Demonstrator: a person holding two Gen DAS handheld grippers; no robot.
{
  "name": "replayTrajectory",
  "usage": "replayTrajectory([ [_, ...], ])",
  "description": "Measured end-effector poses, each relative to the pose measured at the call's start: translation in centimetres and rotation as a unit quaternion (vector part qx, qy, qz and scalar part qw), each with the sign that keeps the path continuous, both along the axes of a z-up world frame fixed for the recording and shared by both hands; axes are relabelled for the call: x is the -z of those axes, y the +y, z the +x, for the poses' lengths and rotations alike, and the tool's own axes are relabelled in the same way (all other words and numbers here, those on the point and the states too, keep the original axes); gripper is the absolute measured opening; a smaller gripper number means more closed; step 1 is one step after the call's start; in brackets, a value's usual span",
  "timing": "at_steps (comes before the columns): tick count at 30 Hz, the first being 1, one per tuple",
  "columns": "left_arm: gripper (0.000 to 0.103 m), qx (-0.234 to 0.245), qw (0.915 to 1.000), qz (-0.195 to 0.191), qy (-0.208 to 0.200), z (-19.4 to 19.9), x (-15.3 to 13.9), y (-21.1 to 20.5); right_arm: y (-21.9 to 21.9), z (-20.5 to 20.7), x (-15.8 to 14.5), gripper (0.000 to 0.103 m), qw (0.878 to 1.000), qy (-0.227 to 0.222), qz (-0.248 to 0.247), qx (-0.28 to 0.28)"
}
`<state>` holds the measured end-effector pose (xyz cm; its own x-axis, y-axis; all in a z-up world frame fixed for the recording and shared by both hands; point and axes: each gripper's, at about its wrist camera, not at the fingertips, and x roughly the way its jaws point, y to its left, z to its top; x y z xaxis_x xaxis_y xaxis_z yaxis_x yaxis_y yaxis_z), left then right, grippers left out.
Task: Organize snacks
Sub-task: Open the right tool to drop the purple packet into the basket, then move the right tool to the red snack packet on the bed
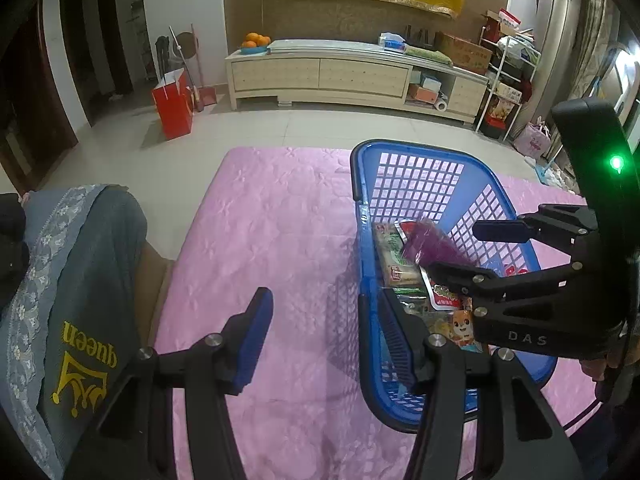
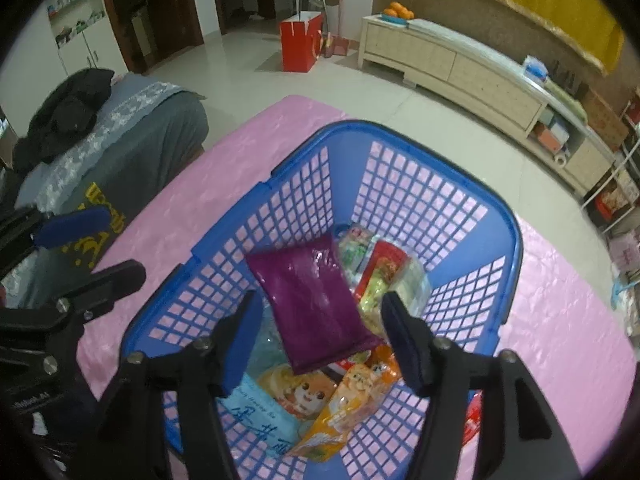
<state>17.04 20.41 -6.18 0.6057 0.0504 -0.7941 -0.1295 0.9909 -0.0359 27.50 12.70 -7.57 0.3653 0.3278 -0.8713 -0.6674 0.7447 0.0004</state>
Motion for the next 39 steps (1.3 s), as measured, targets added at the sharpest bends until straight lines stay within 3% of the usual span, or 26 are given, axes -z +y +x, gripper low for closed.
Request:
replayTrajectory([
  [9,0.052,0.013,0.9998,0.009,-0.011,-0.9,-1.8,-2.5,-5.7,0.3,-2.8,0.076,0.999,0.003,0.030,0.038],
  [19,0.053,0.054,0.9979,0.015,-0.033,-0.8,-4.7,-9.2,-13.8,-0.7,-5.8,0.076,0.995,-0.029,0.030,0.086],
  [22,0.057,0.059,0.9976,0.015,-0.032,-0.1,-4.3,-10.8,-15.8,-0.6,-5.4,0.076,0.993,-0.023,0.018,0.113],
  [30,0.058,0.067,0.9971,0.035,0.014,3.1,-1.9,-12.4,-18.2,1.6,-2.0,0.076,0.983,0.047,-0.001,0.176],
  [33,0.073,0.067,0.9965,0.039,0.033,4.2,-0.9,-12.2,-18.3,2.4,-0.7,0.076,0.979,0.066,-0.009,0.191],
  [34,0.084,0.068,0.9961,0.042,0.037,4.3,-0.6,-12.1,-18.1,2.8,-0.2,0.076,0.978,0.073,-0.011,0.194],
  [39,0.088,0.072,0.9927,0.068,0.069,6.1,0.9,-12.1,-18.2,4.9,2.1,0.076,0.970,0.106,-0.014,0.220],
])
